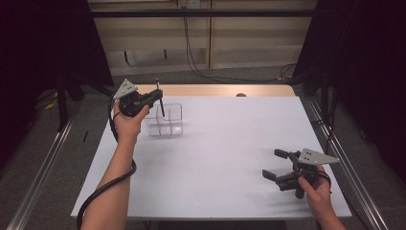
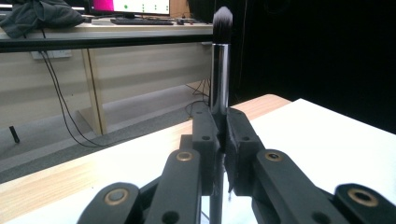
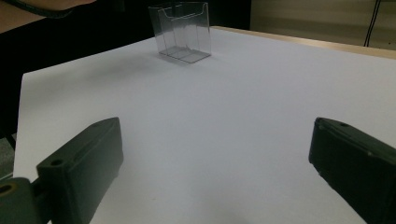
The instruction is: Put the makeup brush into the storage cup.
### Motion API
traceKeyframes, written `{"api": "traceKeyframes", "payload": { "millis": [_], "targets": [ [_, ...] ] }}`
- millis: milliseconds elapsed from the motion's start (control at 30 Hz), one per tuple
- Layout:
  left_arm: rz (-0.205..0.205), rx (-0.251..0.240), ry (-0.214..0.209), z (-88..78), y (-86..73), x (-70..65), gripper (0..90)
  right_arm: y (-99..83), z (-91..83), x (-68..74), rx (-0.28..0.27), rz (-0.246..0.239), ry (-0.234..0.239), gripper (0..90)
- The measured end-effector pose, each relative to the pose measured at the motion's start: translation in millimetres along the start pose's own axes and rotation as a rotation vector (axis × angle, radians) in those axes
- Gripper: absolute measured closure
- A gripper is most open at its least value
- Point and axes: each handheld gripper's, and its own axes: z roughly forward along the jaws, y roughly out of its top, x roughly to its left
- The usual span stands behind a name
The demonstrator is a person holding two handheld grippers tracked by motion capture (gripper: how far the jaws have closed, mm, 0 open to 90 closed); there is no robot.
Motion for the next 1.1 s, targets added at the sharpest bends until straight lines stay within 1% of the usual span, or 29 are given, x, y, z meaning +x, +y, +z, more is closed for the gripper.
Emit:
{"api": "traceKeyframes", "payload": {
  "millis": [167,433,733,1100],
  "targets": [
    [-0.009,0.0,0.008,0.1,-3.6,0.3,83.8,-0.2,0.4,-0.2,0.0,-0.002,0.001,2.4],
    [0.002,0.013,0.01,-0.2,-7.9,0.2,83.7,-0.2,0.5,0.0,0.001,-0.004,0.001,2.4],
    [-0.005,0.018,0.016,-1.3,-13.0,1.3,83.7,0.0,0.5,0.3,0.002,-0.004,0.0,2.4],
    [-0.012,0.019,0.012,-2.3,-15.9,1.3,83.6,0.2,0.4,0.3,0.002,-0.002,0.003,2.4]
  ]
}}
